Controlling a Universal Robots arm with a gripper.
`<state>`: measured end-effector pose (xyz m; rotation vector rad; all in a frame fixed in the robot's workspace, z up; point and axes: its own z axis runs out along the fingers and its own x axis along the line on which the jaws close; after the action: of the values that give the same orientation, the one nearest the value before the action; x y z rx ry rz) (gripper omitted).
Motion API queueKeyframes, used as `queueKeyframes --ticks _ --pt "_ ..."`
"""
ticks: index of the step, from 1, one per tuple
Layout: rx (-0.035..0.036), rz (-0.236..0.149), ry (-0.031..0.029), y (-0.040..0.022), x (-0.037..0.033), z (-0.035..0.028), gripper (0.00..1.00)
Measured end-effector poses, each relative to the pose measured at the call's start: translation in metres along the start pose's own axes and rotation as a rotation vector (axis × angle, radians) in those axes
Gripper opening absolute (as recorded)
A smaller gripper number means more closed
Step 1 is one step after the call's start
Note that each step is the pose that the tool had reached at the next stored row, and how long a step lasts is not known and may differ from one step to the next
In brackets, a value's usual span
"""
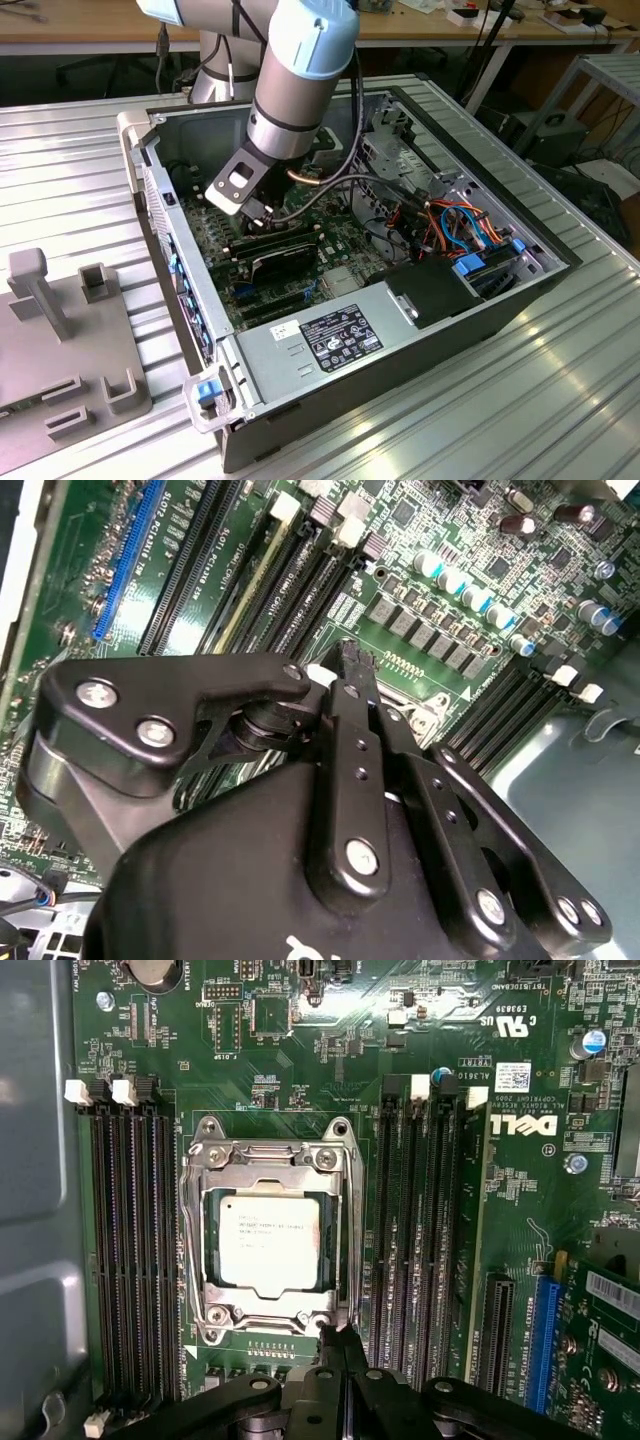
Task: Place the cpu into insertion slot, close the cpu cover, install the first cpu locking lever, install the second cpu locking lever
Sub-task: 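Install the second cpu locking lever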
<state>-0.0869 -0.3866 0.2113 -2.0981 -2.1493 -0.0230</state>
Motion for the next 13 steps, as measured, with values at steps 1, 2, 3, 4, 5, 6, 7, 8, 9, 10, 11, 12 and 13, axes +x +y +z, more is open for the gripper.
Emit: queueKeyframes --ticks 1,2,3,4,5,6,7,8,9,10,11,12,13 --pt "0.0000 0.000 0.0001 0.0000 0.0000 0.0002 0.11" --pt "0.0000 0.000 0.0001 0.0000 -0.0001 0.0004 0.11" --pt "-0.0001 0.000 0.0004 0.0001 -0.0001 0.0010 0.11" --pt "0.0000 0.000 0.0002 0.0001 -0.0002 0.0017 0.11" --pt "0.0000 0.000 0.0003 0.0002 -0.0003 0.0023 0.11" --pt "-0.0001 0.000 0.0003 0.0002 -0.0003 0.0028 0.11" --pt "0.0000 0.000 0.0002 0.0002 -0.0004 0.0032 0.11" --pt "0.0000 0.000 0.0002 0.0003 -0.0005 0.0037 0.11" --pt "0.0000 0.000 0.0003 0.0004 -0.0005 0.0045 0.11" --pt "0.0000 0.000 0.0003 0.0004 -0.0006 0.0049 0.11" --pt "0.0000 0.000 0.0003 0.0004 -0.0006 0.0054 0.11" --pt "0.0000 0.000 0.0003 0.0005 -0.0007 0.0057 0.11" --pt "0.0001 0.000 0.0003 0.0005 -0.0007 0.0062 0.11"
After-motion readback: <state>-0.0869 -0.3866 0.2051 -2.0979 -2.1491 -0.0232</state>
